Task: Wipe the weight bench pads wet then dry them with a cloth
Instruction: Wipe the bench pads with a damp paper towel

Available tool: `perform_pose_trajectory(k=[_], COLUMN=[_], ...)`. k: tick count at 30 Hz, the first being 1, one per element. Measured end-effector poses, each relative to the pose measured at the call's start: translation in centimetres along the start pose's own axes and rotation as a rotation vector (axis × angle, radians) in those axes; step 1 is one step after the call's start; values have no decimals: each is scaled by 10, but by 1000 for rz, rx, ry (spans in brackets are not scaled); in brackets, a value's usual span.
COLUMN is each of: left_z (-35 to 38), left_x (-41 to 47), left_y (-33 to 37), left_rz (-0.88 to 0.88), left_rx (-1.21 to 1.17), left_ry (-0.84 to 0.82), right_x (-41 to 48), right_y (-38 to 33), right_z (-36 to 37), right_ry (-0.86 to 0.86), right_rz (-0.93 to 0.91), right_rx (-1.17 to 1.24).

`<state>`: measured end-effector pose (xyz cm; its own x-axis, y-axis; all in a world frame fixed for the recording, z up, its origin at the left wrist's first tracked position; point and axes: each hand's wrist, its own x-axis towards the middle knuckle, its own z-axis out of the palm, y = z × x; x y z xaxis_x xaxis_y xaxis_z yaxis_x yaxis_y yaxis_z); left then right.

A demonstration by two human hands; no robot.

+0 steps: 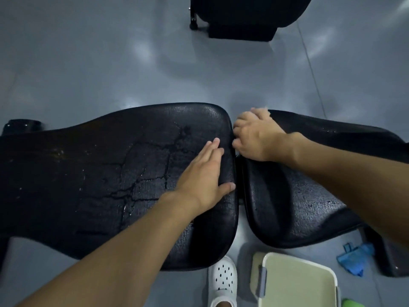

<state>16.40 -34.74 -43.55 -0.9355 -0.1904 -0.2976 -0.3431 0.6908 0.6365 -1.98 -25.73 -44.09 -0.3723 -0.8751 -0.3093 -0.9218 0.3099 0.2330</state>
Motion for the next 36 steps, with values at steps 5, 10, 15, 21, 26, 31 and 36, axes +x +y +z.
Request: perform_pose_trajectory(k=[5,10,15,21,26,31,36], left_z=[0,2,8,12,9,33,56], left_x=[2,3,10,5,-24,-52,-63], left_y=[-5,-8,-16,-19,-9,-7,-5], left_rz=[29,55,89,138,122,165,102], left_rx=[40,90,100,164,241,308,394], left_ry=[14,-3,18,84,148,266,237], right_x=[-10,-55,-74,-67,-121,-122,-176], right_y=[0,-40,-52,-62,-87,-100,-120], right_z=[-10,-1,7,10,27,22,53], right_ry=[-87,28,59,125,225,254,428], right_rz=[-26,37,101,189,84,167,-5], right_rx=[28,51,25,93,23,49,-79])
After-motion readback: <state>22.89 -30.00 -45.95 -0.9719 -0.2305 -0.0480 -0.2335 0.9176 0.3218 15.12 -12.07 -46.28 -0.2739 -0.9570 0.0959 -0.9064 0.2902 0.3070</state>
